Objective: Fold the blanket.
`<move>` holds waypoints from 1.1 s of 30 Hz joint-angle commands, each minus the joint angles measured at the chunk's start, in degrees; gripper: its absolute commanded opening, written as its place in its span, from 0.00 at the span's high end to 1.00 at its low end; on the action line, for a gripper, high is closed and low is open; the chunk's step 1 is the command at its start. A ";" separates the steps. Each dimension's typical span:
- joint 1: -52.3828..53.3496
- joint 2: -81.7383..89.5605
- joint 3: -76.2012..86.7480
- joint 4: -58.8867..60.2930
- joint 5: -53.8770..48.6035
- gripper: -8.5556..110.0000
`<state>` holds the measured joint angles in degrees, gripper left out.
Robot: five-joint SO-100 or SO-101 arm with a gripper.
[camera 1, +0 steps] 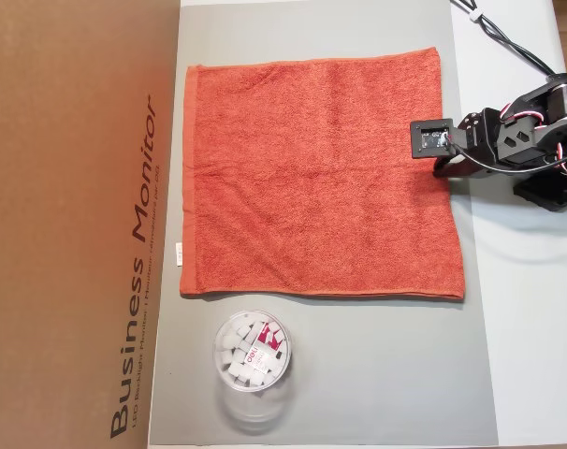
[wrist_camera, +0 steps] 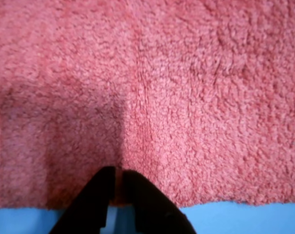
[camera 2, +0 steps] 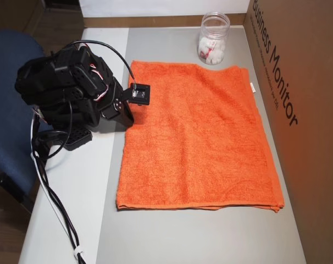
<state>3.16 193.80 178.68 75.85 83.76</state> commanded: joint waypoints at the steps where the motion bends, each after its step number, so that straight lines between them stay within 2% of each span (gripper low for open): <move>1: 0.26 -0.26 -2.99 -0.35 0.44 0.93; 23: 0.53 -0.35 -16.08 -0.26 0.44 0.93; 33: 6.77 -7.29 -22.15 -0.35 0.44 0.93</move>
<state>8.79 189.40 160.66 76.20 84.20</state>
